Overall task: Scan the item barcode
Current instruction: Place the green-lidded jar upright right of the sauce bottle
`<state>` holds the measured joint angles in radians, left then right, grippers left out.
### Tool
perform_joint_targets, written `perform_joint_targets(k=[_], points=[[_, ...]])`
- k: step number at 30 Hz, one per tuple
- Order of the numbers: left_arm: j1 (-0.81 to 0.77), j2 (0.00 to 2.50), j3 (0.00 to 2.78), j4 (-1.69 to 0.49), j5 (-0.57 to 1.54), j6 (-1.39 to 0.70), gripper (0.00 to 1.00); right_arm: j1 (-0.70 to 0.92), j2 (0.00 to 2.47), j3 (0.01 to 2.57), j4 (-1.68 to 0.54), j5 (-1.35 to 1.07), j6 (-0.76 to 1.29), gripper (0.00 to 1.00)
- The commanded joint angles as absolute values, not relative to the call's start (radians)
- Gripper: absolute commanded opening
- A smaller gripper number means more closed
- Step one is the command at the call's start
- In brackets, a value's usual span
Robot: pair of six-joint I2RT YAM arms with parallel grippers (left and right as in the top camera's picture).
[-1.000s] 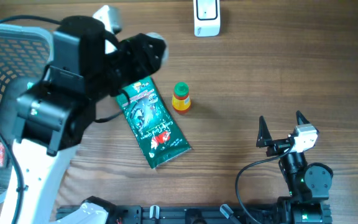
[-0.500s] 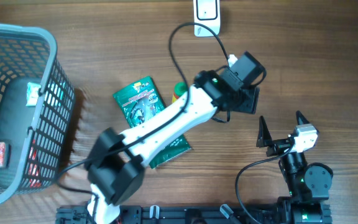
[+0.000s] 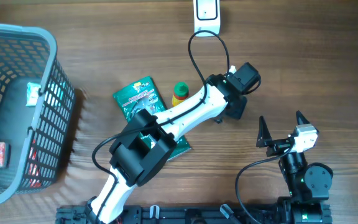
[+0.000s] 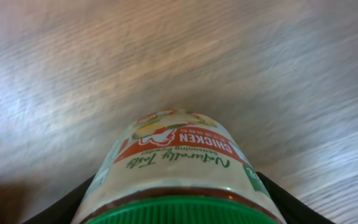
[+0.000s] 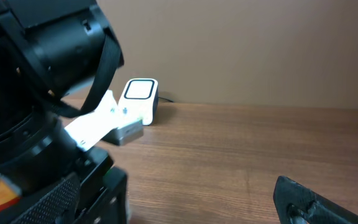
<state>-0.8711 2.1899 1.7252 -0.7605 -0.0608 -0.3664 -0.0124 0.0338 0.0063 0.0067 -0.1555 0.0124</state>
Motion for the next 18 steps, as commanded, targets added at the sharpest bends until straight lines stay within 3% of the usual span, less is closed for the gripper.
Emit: perform_joint_targets(k=[1,11,18], points=[[-0.868,2.190,1.732,-0.687,-0.034,-0.347,0.58,-0.012,0.029,0.005,0.010,-0.150,0.000,1.00],[-0.888,2.192,1.732,-0.553,0.010,-0.257,0.62,-0.012,0.029,0.005,0.010,-0.150,0.000,1.00],[-0.888,2.192,1.732,-0.595,0.010,-0.257,0.78,-0.012,0.029,0.005,0.010,-0.150,0.000,1.00]])
